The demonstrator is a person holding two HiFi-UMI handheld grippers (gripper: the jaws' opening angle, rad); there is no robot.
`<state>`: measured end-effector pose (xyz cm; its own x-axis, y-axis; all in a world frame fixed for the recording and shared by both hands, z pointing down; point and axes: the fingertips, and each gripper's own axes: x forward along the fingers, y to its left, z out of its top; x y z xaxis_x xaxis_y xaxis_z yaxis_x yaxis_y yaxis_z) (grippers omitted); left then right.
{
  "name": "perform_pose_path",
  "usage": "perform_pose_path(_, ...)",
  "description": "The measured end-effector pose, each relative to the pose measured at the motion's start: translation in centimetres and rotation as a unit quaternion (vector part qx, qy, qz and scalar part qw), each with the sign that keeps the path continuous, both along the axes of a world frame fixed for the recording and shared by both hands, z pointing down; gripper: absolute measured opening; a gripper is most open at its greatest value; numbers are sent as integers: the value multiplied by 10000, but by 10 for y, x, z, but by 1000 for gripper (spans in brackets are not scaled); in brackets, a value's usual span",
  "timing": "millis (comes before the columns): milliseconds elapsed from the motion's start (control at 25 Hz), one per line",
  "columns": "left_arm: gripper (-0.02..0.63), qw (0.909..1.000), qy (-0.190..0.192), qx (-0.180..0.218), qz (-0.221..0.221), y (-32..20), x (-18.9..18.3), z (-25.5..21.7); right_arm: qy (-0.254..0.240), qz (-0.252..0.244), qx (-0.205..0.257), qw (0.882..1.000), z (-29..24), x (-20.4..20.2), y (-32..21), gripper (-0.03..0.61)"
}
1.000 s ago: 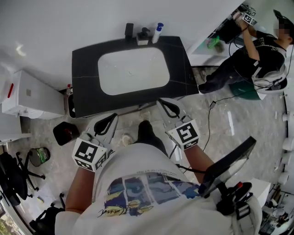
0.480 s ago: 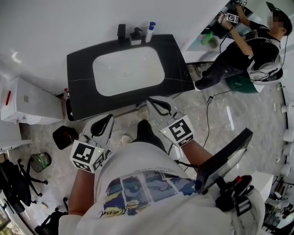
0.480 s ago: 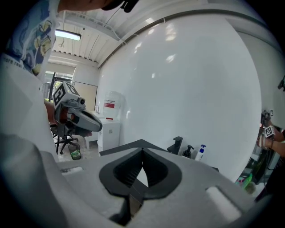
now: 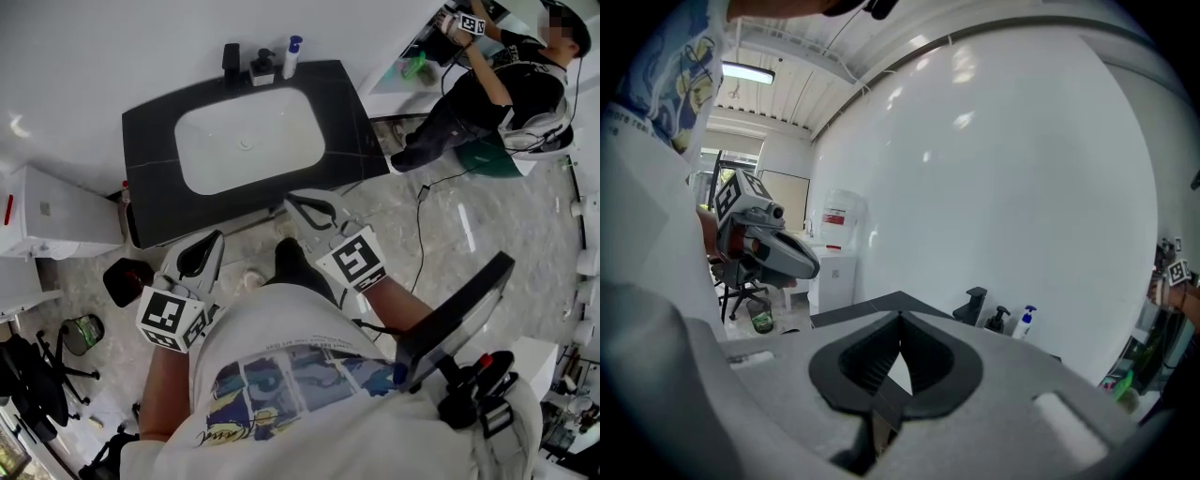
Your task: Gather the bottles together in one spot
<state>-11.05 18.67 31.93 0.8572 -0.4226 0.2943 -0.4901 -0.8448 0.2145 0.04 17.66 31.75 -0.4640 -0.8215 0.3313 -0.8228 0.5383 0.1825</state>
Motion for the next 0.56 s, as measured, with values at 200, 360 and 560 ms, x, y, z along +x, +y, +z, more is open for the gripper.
perform_pose_path(200,3,9999,-46,-23,95,-7,8,1,-6,62,-61,10000,4,7,-4,0)
perform_pose_path(360,3,9998,-105,-54,179,-19,26,1,-35,108,-108,9999,6,24,-15,0)
perform_pose_path(560,3,9995,-171,-125,231,-34,58,0,-45,112,-128,9998,7,53,-32,0)
